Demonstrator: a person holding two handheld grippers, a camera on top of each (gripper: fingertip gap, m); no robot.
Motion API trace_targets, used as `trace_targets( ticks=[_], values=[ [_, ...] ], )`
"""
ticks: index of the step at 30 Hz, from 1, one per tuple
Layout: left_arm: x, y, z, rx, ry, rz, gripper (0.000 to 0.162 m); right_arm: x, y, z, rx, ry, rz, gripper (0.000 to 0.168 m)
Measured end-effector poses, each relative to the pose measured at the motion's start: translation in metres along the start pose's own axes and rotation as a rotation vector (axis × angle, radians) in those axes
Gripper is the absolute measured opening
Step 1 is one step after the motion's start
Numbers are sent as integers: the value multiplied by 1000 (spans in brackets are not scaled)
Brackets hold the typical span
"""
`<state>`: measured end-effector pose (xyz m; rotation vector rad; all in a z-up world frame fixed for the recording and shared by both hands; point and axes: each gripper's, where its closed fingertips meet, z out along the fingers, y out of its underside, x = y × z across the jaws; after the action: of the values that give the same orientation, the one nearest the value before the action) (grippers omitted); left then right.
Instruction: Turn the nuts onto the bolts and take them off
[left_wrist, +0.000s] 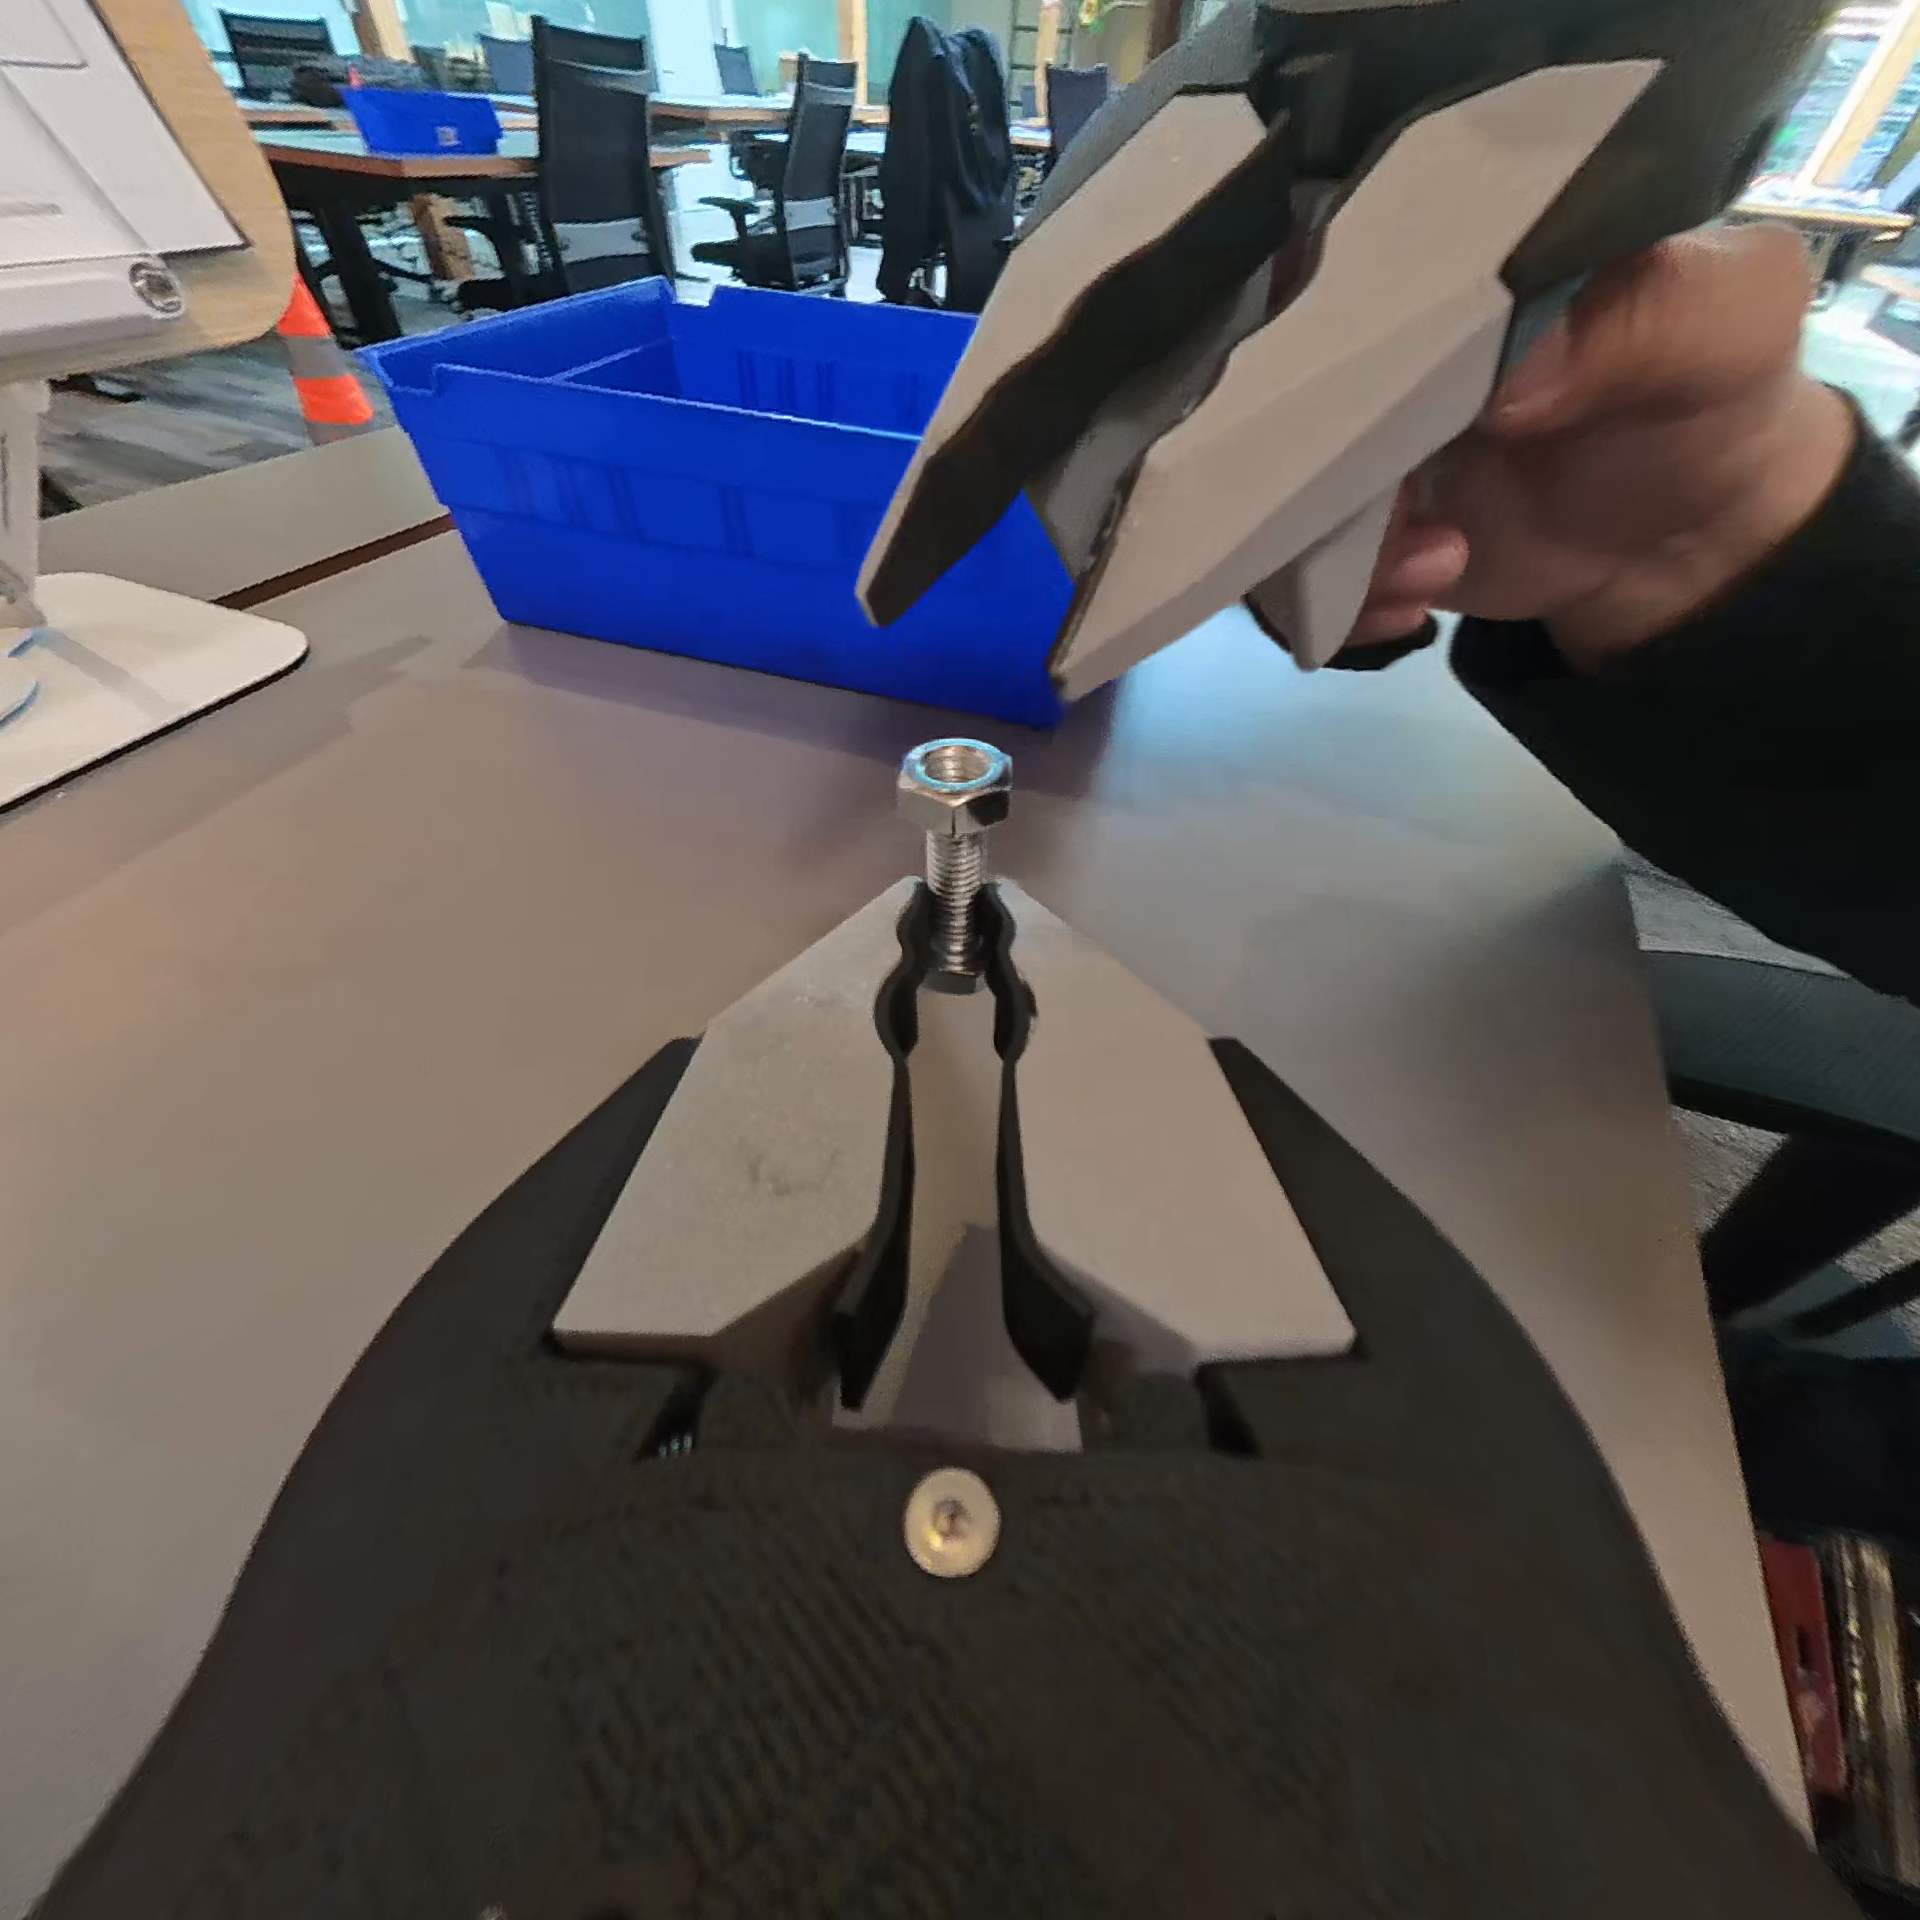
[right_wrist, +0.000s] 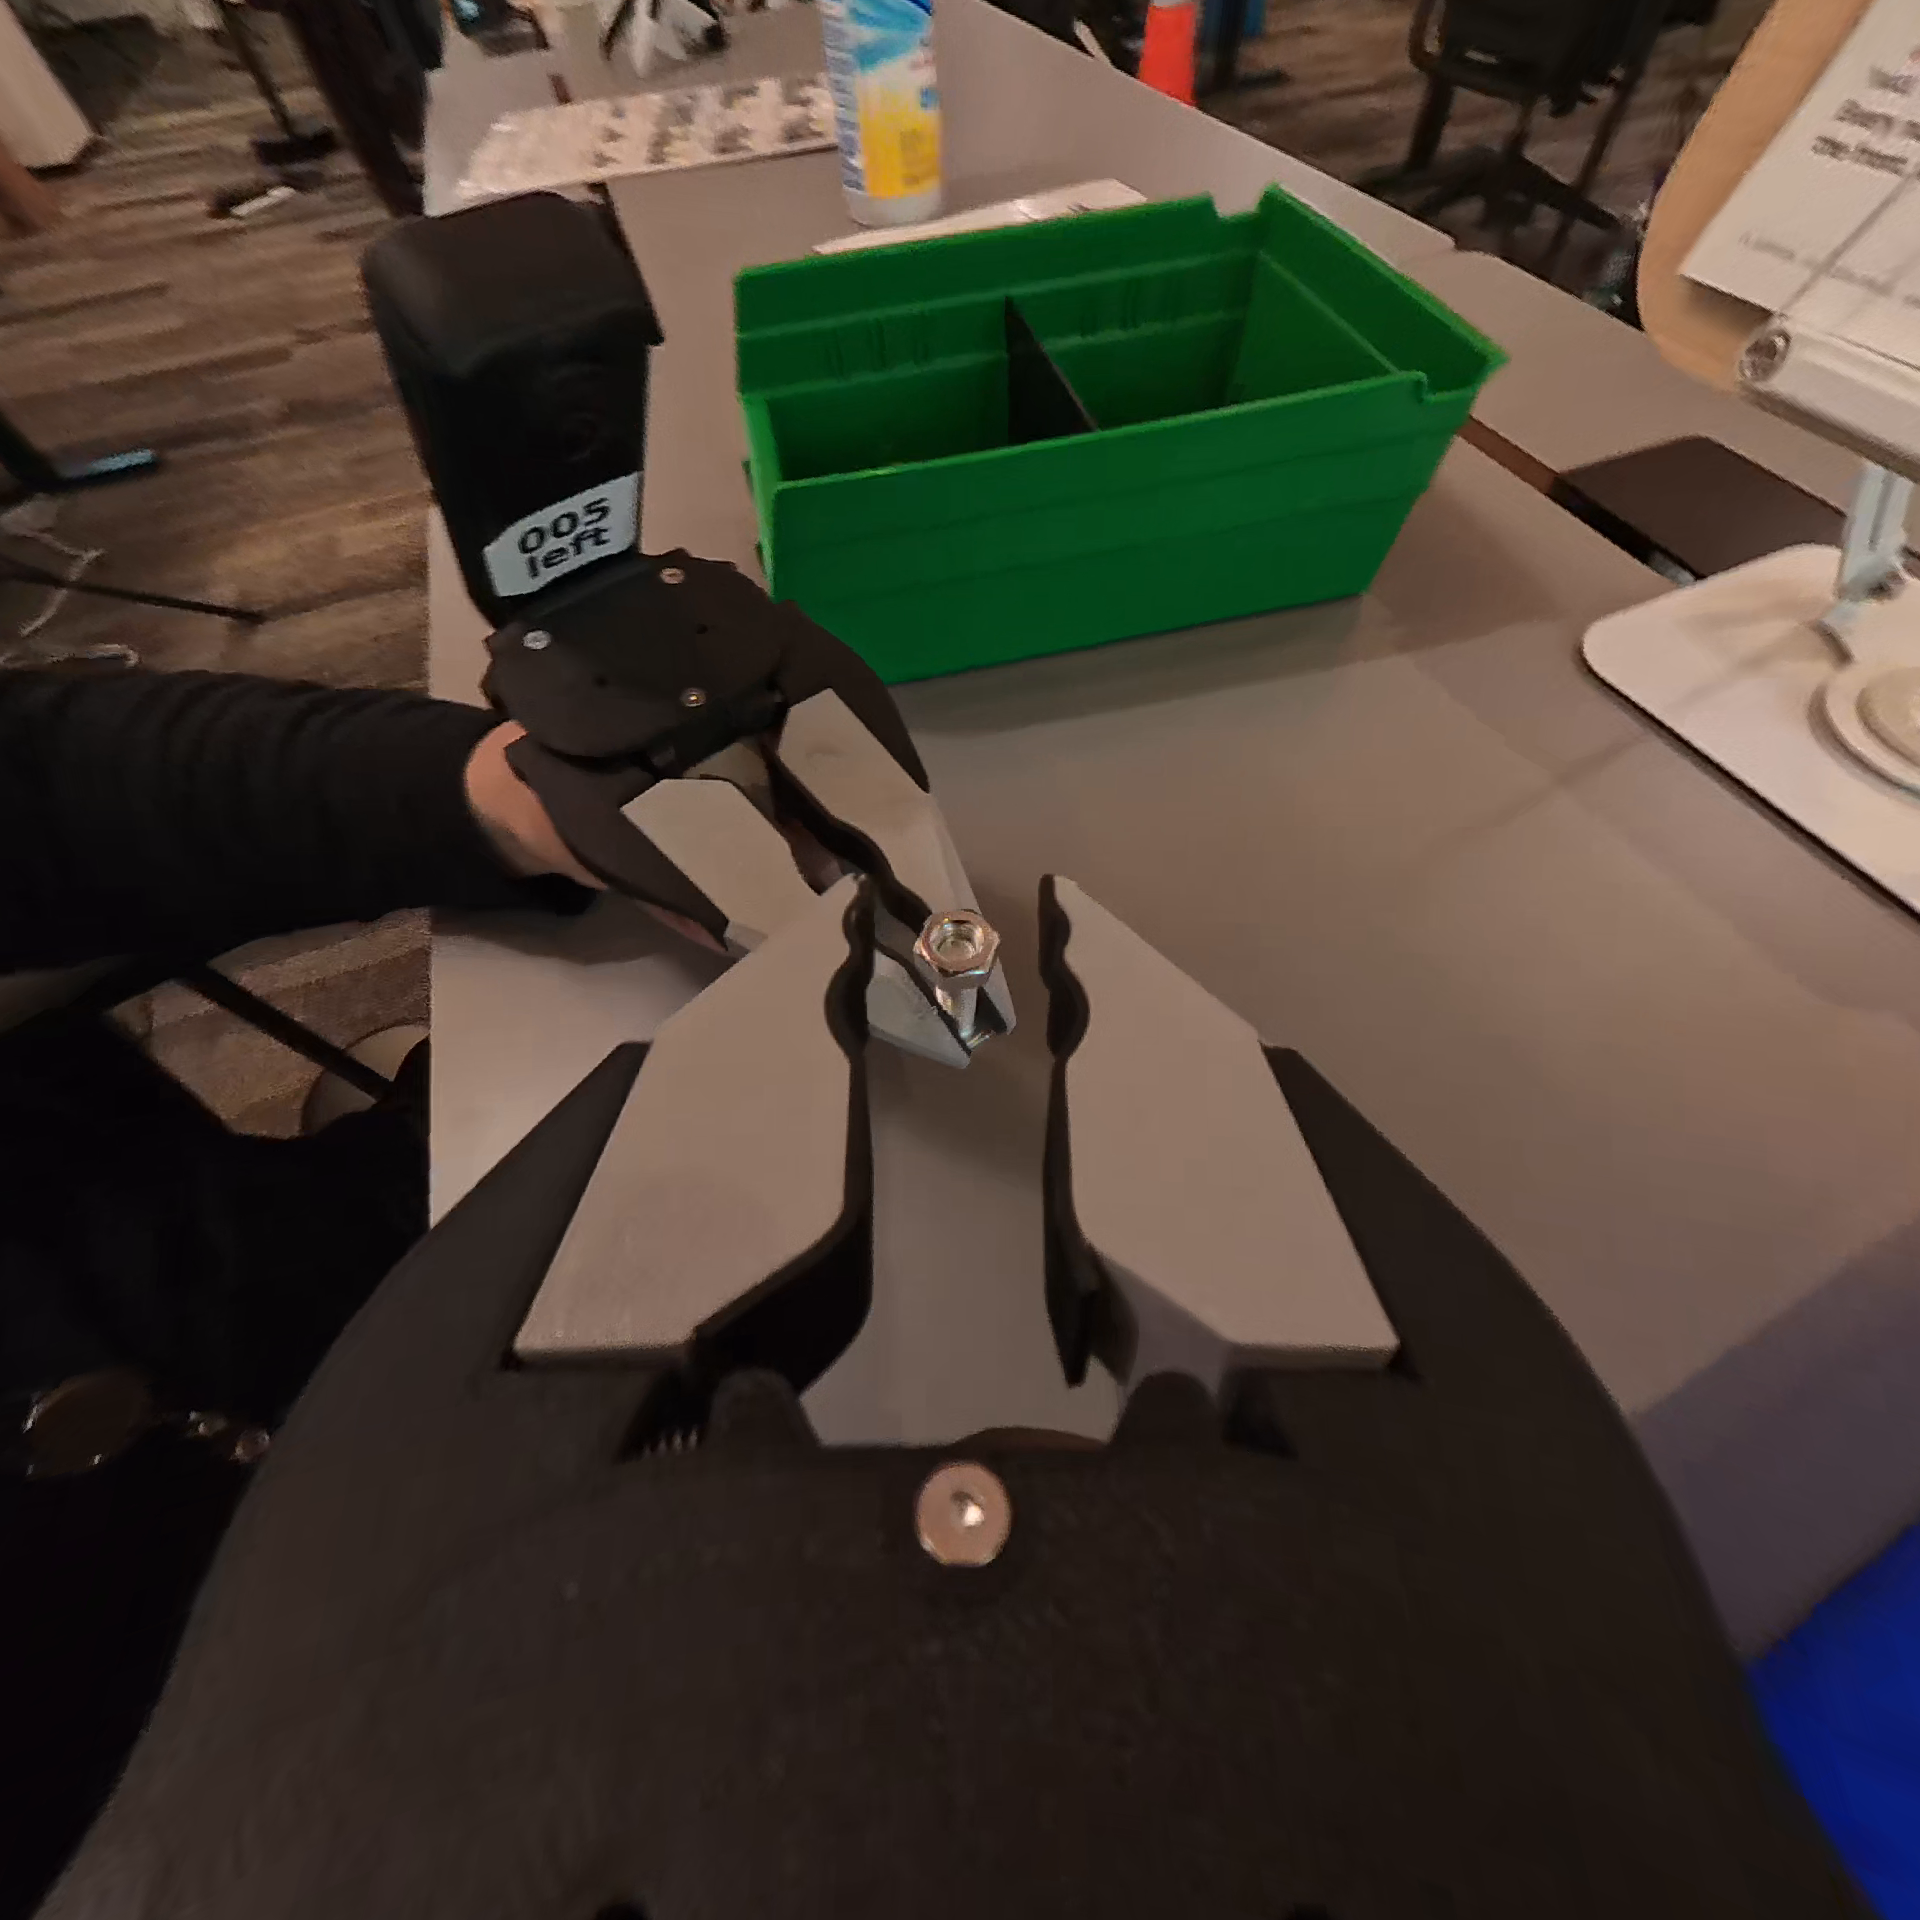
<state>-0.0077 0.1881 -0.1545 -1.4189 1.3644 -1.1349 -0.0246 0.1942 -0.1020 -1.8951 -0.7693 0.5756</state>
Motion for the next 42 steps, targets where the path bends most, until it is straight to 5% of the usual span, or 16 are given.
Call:
trace_targets(
  ticks=[14, 42],
  values=[
    [37, -3, -3, 28, 192, 63, 6, -34, 23, -4, -15, -204, -219, 28],
    [33, -1, -1, 14, 145, 67, 6, -24, 30, 3, -5, -118, -108, 15]
  ],
)
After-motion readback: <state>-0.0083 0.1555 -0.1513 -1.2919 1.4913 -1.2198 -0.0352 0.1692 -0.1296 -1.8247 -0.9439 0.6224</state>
